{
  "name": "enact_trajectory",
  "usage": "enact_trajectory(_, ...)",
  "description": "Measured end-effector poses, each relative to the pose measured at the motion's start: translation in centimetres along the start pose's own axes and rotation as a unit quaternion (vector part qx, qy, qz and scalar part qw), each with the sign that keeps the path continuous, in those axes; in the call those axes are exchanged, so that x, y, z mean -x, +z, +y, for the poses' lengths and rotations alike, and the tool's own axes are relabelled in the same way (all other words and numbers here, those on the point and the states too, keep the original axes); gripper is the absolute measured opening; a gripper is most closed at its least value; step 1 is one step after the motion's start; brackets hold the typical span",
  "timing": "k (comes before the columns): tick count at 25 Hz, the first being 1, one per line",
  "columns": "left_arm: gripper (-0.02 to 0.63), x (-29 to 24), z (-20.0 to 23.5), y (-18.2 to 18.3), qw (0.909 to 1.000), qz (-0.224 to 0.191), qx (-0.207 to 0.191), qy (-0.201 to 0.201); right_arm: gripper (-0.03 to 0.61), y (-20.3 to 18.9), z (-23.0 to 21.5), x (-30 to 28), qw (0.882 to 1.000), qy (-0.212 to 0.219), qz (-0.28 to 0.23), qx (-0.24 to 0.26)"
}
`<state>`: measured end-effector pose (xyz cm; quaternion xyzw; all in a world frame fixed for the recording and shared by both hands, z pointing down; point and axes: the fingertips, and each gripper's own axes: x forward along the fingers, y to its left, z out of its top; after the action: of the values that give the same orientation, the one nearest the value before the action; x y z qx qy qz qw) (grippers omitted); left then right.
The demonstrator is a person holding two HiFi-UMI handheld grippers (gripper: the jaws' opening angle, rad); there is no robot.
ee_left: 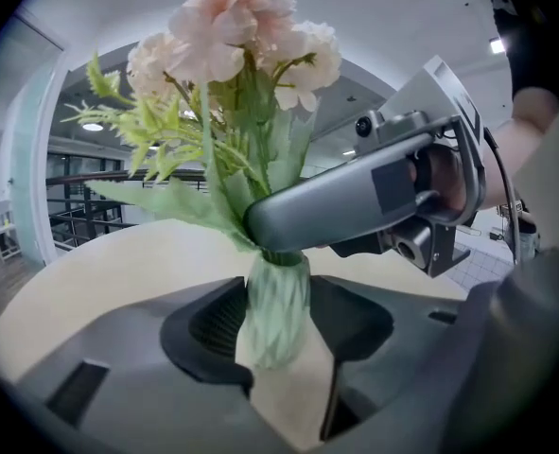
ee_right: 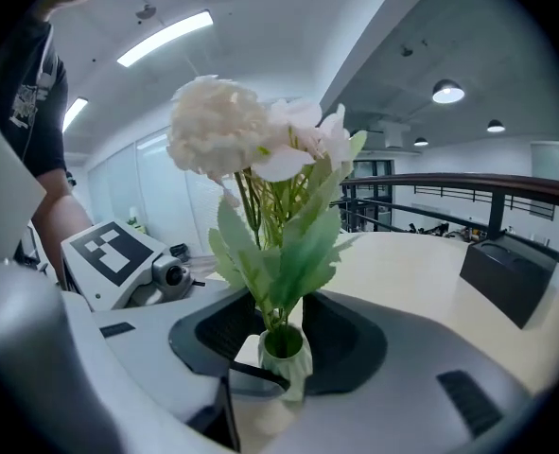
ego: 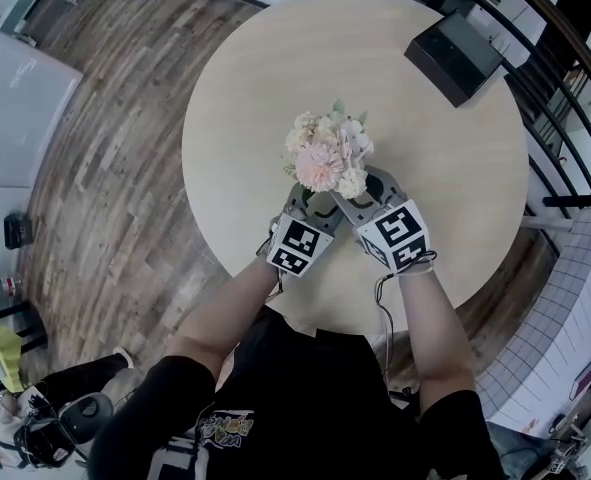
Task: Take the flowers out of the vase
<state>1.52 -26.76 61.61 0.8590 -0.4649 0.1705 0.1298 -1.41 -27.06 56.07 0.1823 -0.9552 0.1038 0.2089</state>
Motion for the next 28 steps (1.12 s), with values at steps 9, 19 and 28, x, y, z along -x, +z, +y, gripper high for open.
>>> enact_trajectory(9,0.216,6.1,6.5,0.2,1.0000,0.002,0.005,-0.007,0.159,4.4,4.2,-6.2,1.000,0.003,0.013,0.001)
enact_trajectory(19,0.216,3.2,2.7,-0.6,1.0000,0.004,0.003,-0.004,0.086,1.7,1.9,-2.3,0.999,-0.015,-0.023,-0.022)
enact_trajectory(28,0.216,-0.1,0.2,0.1,0.9999,0.008,0.005,-0.004,0.077,2.1,-1.4,1.0,0.995,-0.023,-0.066,-0.064)
